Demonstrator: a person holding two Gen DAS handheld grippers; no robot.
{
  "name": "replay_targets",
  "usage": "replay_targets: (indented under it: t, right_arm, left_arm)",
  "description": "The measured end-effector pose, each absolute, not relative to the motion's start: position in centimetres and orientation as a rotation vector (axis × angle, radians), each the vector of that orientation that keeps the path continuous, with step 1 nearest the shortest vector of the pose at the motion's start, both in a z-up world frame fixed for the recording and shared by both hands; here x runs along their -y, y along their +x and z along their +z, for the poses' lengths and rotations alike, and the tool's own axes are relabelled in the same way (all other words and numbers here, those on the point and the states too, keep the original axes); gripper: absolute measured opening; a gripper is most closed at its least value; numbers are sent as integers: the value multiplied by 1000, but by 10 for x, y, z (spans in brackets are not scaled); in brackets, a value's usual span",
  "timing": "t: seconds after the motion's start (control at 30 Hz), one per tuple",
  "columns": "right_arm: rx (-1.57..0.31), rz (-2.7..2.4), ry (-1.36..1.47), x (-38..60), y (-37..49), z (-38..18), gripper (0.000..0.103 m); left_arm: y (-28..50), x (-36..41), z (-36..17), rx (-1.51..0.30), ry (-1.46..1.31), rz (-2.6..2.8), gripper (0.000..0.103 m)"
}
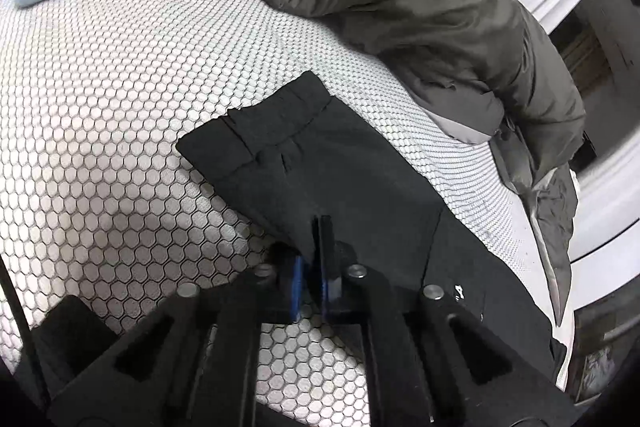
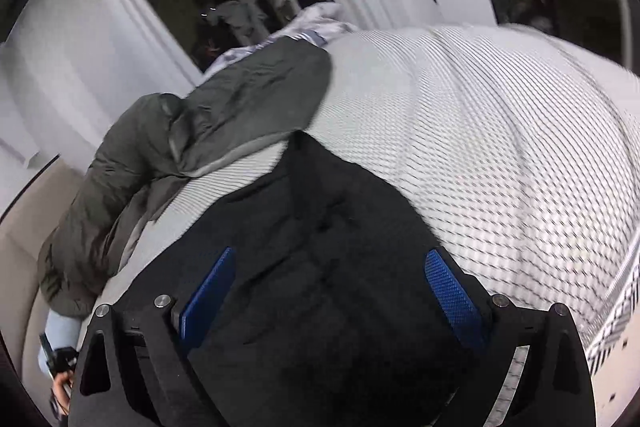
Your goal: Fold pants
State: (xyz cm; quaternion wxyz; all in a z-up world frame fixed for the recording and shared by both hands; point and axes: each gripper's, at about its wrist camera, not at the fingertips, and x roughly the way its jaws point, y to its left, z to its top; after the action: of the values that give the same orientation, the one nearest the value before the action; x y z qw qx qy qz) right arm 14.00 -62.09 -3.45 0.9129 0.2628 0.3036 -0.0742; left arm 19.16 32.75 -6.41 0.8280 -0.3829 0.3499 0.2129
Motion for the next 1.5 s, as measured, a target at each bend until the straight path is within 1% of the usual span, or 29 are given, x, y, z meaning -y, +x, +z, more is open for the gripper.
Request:
replay_targets:
  t: [0.03, 0.1, 0.13, 0.17, 0.2, 0.23, 0.27, 0.3, 0.33, 0.37, 0.4, 0.47, 0.5, 0.53, 0.6, 0.63, 0.73, 0.8, 0.87, 0.9, 0.97, 1.0, 1.03, 1.07, 1.13, 1.33, 1.4, 1.47, 1.5]
  right_arm:
    - [-631, -157, 553, 626, 138, -36, 97]
    - [-643, -166, 575, 633, 130, -38, 97]
    - [-646, -169, 579, 636, 127, -39, 97]
    - [-652, -169, 579, 639, 124, -39, 97]
    - [-666, -173, 577, 642, 121, -41, 97]
    - [-675, -182, 579, 644, 119, -42, 97]
    - [-685, -191, 591, 647, 117, -46, 97]
    - [-700, -194, 610, 650, 114, -50, 97]
    - [-716, -197, 631, 653, 112, -55, 97]
    - [-736, -207, 650, 656, 109, -61, 97]
    - [-755, -220, 655, 657, 106, -66, 97]
    - [-783, -219, 654, 657, 103, -74, 91]
    - [-802, -207, 645, 656, 104, -78, 76]
    - [-804, -195, 643, 655, 106, -81, 46]
    - [-808, -164, 652, 653, 106, -82, 21]
    - [-784, -144, 640, 648, 102, -75, 19]
    - [-675, -104, 499, 630, 82, -39, 18]
    - [-732, -166, 520, 641, 79, -56, 18]
    - [-864, -234, 577, 657, 89, -90, 21]
    - [-865, -227, 633, 663, 89, -98, 23]
    - [-816, -230, 640, 662, 82, -85, 38]
    - [-765, -250, 606, 658, 76, -71, 55]
    - [-716, -264, 579, 655, 70, -61, 68]
    - [-652, -268, 546, 650, 64, -49, 70]
    - [-605, -235, 516, 640, 61, -37, 70]
    - [-697, -47, 343, 566, 91, -39, 70]
    - [-722, -17, 302, 550, 101, -41, 70]
    - [-736, -1, 276, 535, 107, -46, 70]
    - [-742, 1, 267, 532, 107, -48, 70]
  left_arm:
    - [194, -326, -65, -767, -812, 458, 5]
    - [194, -319, -58, -772, -782, 442, 20]
    - [190, -313, -51, -758, -756, 422, 34]
    - [184, -303, -40, -733, -721, 405, 54]
    - [176, -294, -33, -712, -694, 397, 64]
    - [168, -281, -23, -682, -651, 389, 80]
    - [159, -266, -13, -654, -602, 383, 87]
    - [152, -254, -7, -643, -563, 378, 90]
    - [147, -237, -2, -634, -515, 359, 99]
    - [143, -220, 2, -624, -475, 334, 102]
    - [134, -208, 6, -617, -450, 316, 102]
    - [123, -172, 4, -620, -399, 252, 102]
    - [121, -160, 0, -625, -383, 225, 102]
    - [121, -148, -4, -634, -368, 203, 102]
    - [123, -130, -15, -666, -346, 178, 102]
    - [113, -117, -19, -684, -333, 174, 102]
    - [111, -98, -28, -717, -278, 177, 102]
    - [112, -93, -29, -727, -250, 191, 102]
    - [113, -95, -33, -743, -257, 197, 102]
    - [113, -96, -35, -749, -270, 200, 102]
    - [113, -106, -39, -752, -288, 207, 102]
    - [113, -108, -39, -747, -291, 205, 102]
    - [112, -108, -38, -739, -289, 195, 102]
    - [111, -109, -37, -732, -285, 180, 102]
    - [107, -98, -32, -716, -260, 128, 102]
    - [118, -31, -37, -755, -56, -49, 102]
    - [128, -15, -43, -793, 8, -71, 96]
    - [141, -8, -51, -855, 49, -106, 73]
    - [145, -7, -54, -889, 50, -132, 70]
